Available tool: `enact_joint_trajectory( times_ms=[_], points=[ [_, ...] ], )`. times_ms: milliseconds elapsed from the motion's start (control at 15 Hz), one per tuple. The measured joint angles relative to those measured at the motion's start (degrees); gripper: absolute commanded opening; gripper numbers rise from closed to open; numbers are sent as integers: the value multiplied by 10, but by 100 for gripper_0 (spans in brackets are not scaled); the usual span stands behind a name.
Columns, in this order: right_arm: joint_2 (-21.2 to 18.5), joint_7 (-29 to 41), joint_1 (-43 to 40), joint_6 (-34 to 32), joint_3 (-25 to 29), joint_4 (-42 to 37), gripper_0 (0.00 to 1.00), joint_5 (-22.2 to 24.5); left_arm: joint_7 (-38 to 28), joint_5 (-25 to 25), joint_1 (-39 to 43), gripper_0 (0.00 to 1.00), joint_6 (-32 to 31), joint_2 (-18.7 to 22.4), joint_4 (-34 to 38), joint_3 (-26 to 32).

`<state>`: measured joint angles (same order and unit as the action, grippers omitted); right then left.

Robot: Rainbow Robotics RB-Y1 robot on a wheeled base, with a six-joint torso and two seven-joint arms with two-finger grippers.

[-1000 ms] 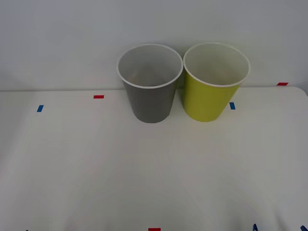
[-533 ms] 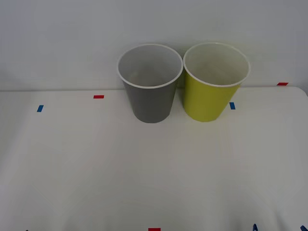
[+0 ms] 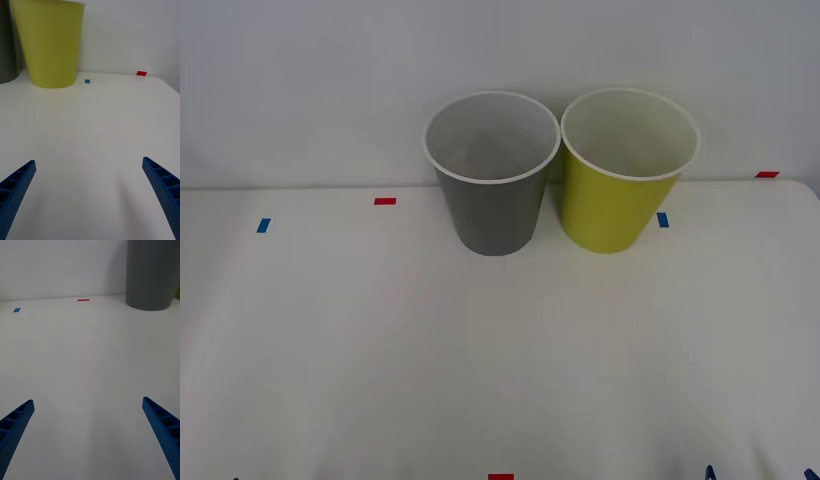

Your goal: Put cans in the gray bin and PET bottles in the light green bin.

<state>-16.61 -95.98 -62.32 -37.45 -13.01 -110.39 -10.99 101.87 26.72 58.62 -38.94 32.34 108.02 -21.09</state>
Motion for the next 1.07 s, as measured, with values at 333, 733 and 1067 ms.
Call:
enact_joint_trajectory(
  times_ms=[333, 733, 1067],
  points=[
    [0, 0, 0, 0, 0, 0, 98, 0, 0, 0, 0, 100, 0, 0, 0, 0],
    [0, 0, 0, 0, 0, 0, 98, 0, 0, 0, 0, 100, 0, 0, 0, 0],
    [0, 0, 0, 0, 0, 0, 98, 0, 0, 0, 0, 100, 0, 0, 0, 0]
  ],
)
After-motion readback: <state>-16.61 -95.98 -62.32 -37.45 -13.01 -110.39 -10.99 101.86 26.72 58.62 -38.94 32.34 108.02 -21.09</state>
